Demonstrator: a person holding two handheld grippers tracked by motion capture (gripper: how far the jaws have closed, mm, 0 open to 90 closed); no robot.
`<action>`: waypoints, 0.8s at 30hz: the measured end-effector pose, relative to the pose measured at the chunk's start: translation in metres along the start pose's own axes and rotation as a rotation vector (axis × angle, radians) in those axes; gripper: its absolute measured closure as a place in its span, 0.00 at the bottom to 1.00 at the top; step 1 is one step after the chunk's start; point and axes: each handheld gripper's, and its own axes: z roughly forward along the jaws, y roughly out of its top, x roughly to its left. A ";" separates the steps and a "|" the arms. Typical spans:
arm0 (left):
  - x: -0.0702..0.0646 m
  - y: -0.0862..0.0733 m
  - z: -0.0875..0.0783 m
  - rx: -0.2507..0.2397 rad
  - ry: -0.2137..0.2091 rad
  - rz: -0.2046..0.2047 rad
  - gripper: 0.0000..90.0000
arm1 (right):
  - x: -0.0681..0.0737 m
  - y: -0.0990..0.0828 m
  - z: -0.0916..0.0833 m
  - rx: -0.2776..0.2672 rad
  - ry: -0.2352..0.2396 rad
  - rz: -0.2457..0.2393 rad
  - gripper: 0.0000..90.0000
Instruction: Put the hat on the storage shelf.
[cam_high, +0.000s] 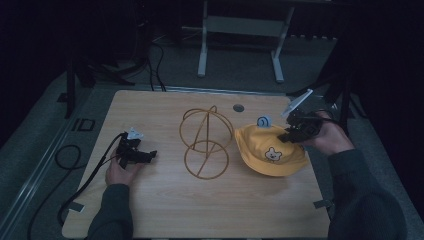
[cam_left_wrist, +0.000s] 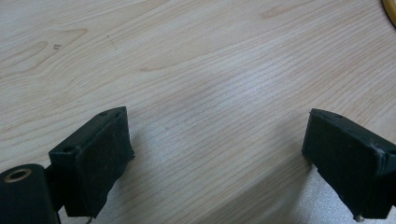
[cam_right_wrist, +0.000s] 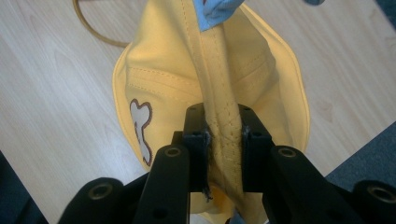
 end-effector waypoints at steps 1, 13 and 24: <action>0.000 0.000 0.000 0.000 0.000 0.000 0.09 | -0.002 0.002 -0.005 -0.018 -0.005 0.004 0.86; 0.000 0.000 0.000 0.000 0.001 0.002 0.09 | -0.009 0.003 -0.032 -0.101 -0.038 0.015 0.86; 0.000 0.000 0.000 0.000 0.000 0.001 0.09 | -0.013 -0.001 -0.048 -0.153 -0.044 0.019 0.86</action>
